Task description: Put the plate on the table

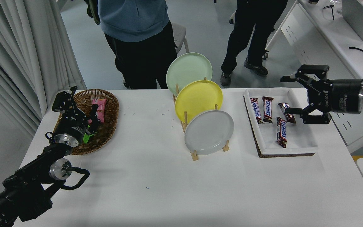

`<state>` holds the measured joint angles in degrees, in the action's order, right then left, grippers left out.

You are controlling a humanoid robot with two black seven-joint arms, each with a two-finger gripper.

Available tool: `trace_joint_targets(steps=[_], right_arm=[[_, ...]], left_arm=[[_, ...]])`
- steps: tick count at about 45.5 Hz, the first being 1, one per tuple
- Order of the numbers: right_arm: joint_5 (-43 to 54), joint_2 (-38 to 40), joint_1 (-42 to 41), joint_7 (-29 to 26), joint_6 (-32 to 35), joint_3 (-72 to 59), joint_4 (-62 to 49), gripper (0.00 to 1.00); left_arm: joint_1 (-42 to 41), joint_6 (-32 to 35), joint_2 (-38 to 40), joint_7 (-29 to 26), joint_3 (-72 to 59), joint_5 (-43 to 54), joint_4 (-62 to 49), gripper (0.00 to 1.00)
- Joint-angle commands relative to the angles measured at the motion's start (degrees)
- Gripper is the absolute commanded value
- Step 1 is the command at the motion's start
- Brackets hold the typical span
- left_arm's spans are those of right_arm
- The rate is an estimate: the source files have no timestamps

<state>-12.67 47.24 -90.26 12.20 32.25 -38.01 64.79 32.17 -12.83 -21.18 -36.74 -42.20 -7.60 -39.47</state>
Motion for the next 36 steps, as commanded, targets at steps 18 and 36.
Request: trace_joint_targets(steps=[18,36], right_arm=[[-13.6,-6.9,2.1,-26.1,-30.4,6.8,12.6,1.00],[-6.8,-11.8,7.6,-27.6,-30.4,24.9,7.2,1.00]], left_arm=[[0.0,0.0,0.0,0.0,0.0,0.0,0.0,1.00],[0.0,0.0,0.0,0.0,0.0,0.0,0.0,1.00]])
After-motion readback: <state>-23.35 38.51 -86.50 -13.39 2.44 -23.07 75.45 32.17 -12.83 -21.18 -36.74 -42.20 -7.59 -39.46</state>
